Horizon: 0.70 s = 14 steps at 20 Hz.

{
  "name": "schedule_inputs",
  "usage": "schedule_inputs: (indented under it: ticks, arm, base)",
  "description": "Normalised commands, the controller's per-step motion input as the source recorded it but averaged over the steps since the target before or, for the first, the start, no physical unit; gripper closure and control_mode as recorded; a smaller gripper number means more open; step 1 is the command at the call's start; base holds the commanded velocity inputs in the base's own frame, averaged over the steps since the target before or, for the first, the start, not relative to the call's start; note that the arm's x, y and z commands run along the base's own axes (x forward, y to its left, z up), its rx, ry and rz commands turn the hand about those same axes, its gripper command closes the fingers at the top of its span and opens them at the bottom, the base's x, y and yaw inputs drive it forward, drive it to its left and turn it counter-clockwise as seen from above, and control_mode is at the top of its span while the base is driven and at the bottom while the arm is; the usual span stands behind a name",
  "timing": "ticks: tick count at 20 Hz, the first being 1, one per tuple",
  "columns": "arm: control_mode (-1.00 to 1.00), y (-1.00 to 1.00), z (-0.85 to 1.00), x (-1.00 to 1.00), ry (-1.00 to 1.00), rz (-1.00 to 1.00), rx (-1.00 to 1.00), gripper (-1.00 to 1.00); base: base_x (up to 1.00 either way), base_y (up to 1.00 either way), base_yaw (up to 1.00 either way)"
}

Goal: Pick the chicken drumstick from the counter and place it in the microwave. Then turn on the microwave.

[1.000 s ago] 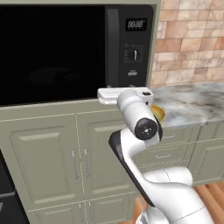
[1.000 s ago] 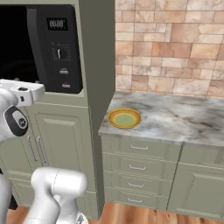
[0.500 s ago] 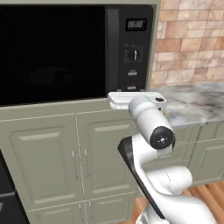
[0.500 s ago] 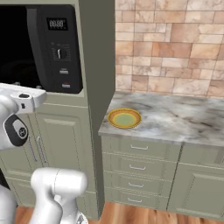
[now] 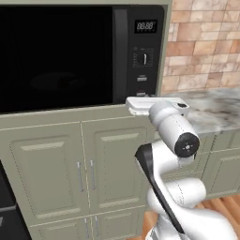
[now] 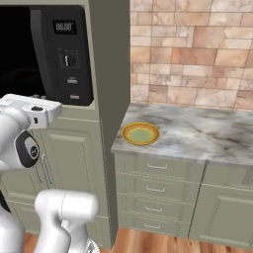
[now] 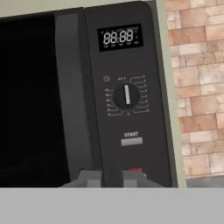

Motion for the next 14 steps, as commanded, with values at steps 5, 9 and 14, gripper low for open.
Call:
schedule_inputs:
  ticks: [5,9,14]
  arm:
    - [-1.00,-0.40,0.00,0.08,0.01,0.00,0.02,1.00]
    - [-1.00,-0.31,0.00,0.14,0.01,0.00,0.01,1.00]
    - [-1.00,-0.19,0.00,0.24,0.00,0.02,0.00,1.00]
  base:
    - [0.00,0.00,0.00]
    - [0.00,0.00,0.00]
    - [0.00,0.00,0.00]
